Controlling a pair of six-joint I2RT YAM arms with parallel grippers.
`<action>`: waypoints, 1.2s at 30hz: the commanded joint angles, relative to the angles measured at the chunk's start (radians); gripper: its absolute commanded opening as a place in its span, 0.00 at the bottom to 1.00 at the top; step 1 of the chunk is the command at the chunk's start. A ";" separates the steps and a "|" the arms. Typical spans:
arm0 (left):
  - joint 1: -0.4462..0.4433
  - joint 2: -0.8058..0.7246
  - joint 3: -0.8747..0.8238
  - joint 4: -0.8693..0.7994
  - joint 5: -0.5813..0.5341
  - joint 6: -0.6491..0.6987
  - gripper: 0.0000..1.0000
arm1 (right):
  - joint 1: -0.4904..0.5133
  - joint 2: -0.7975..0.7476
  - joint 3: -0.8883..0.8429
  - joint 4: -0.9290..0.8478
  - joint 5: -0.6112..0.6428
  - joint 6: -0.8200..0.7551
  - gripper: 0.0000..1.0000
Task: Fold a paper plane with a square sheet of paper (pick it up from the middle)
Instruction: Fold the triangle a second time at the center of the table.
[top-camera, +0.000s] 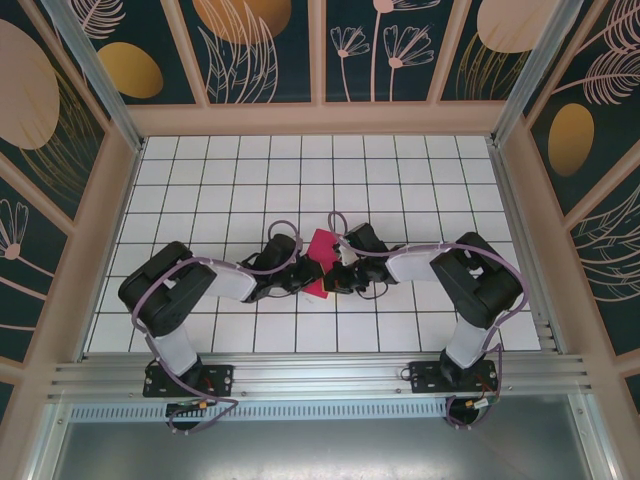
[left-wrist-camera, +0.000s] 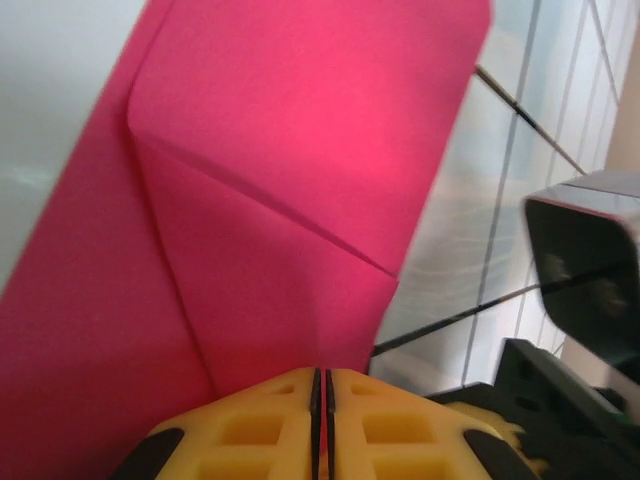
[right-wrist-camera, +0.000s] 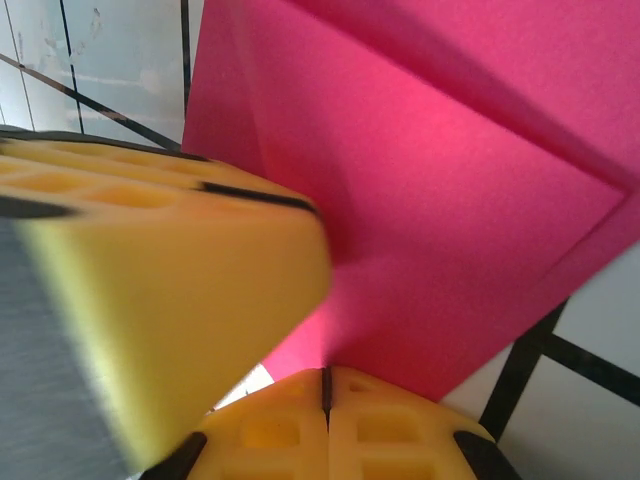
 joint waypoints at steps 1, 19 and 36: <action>-0.004 0.031 -0.006 0.021 -0.005 -0.011 0.14 | 0.001 0.021 -0.033 -0.054 0.067 0.004 0.04; 0.028 -0.006 0.115 -0.226 -0.194 0.079 0.18 | 0.024 0.025 -0.011 -0.146 0.133 -0.040 0.01; 0.078 0.055 0.172 -0.232 -0.192 0.124 0.19 | 0.024 0.012 -0.028 -0.143 0.126 -0.045 0.01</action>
